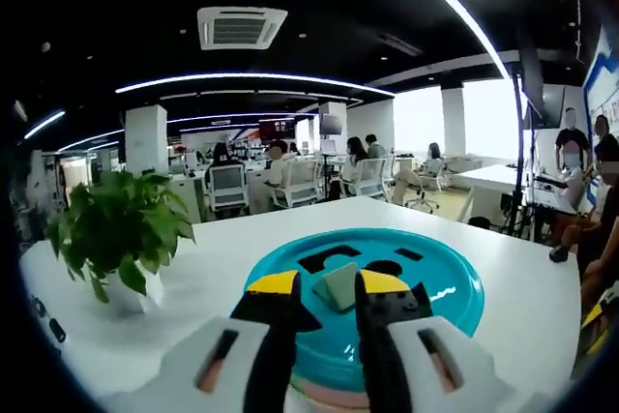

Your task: Arrange the toys in the designated storage area by placing each visible toy with the group until no toy remains scattered across the table.

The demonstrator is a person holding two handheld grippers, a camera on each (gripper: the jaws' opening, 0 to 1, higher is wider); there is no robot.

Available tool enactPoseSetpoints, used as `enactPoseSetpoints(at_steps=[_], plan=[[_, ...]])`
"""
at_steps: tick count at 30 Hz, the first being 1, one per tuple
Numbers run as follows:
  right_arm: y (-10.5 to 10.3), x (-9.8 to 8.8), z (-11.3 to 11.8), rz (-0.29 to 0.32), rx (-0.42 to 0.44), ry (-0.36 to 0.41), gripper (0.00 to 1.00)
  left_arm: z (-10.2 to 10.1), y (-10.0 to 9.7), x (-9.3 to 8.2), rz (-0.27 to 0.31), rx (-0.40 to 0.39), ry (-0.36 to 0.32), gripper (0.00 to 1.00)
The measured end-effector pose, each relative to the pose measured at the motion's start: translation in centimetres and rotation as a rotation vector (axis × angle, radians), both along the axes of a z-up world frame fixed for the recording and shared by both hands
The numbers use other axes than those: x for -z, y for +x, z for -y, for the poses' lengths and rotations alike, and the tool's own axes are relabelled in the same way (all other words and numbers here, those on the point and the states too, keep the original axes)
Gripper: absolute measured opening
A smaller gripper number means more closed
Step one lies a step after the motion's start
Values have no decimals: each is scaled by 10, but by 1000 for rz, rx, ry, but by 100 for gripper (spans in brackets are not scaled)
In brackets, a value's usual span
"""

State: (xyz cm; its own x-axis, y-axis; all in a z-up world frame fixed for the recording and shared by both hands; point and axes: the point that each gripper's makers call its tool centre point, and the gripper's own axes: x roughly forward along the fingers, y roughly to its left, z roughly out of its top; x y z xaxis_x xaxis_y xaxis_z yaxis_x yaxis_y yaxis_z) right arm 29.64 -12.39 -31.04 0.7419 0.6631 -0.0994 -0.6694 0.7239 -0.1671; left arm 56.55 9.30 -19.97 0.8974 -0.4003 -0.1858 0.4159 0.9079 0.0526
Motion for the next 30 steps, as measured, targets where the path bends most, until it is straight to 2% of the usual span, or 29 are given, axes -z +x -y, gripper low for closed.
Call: enactPoseSetpoints(at_steps=[7,10,14,16,18,19,21,22,23,26,30], plan=[[0,-2,-2,4,-5,0,26,3,1,8,8,8,104,20],[0,-1,-2,2,-6,0,26,4,-2,11,5,16,144,14],[0,0,-2,-1,-6,1,26,7,-2,13,-19,20,120,9],[0,1,-3,-2,-7,2,26,11,-4,17,-71,28,88,8],[-1,1,-3,-1,-9,-1,26,12,-2,23,-128,49,113,7],[-1,1,-3,-2,-9,0,26,11,-2,24,-155,46,100,7],[-1,0,-3,0,-8,1,26,11,-1,20,-161,49,104,7],[-1,0,-3,1,-8,2,26,10,-2,21,-159,50,130,7],[-1,0,-3,0,-9,3,26,10,-3,18,-140,44,138,7],[0,0,-3,-1,-8,2,26,12,-6,13,-131,54,95,12],[-1,0,-4,0,-11,2,26,12,-7,12,-114,52,88,14]])
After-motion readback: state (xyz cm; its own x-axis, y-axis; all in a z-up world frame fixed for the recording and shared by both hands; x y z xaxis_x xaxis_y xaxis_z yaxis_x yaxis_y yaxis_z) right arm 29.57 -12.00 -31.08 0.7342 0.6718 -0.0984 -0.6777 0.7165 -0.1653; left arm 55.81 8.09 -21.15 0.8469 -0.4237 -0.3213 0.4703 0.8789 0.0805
